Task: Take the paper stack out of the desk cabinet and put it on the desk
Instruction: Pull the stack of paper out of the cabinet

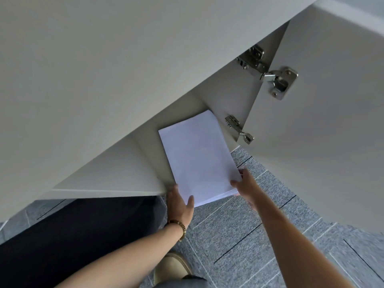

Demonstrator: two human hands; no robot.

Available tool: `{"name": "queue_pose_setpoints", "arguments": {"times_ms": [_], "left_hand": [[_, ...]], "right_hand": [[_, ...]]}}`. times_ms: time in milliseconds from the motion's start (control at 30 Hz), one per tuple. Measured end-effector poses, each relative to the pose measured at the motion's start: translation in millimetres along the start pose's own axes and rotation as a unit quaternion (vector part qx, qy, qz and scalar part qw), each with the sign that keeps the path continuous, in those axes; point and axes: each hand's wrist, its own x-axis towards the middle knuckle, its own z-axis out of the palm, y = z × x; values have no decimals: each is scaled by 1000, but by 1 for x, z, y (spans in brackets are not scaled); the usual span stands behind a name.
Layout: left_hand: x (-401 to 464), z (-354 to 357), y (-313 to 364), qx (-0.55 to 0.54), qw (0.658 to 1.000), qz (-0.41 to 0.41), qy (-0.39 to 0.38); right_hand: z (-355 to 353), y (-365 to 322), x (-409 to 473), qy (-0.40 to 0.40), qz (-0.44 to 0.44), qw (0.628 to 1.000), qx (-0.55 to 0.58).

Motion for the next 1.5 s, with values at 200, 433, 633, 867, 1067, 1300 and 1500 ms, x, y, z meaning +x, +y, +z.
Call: {"name": "queue_pose_setpoints", "arguments": {"times_ms": [200, 433, 633, 867, 1067, 1300, 1500], "left_hand": [[4, 8, -2, -149, 984, -102, 11], [12, 14, 6, -235, 957, -165, 31], [21, -7, 24, -333, 898, -263, -121], [3, -39, 30, -313, 926, -171, -122], [-32, -83, 47, -306, 924, -147, -173], [-78, -143, 72, -279, 932, -106, -205], [-121, -185, 96, -281, 921, -67, -261]], "right_hand": [[-8, 24, 7, -58, 28, 998, 3], [-4, 2, 29, -33, -26, 999, -28], [-9, -15, 32, -29, -48, 996, -67], [-9, -31, -18, -57, -90, 990, -89], [-14, -53, -76, -71, -98, 985, -120], [-30, -73, -148, -40, -125, 986, -105], [-46, -81, -226, 12, -151, 984, -90]]}}
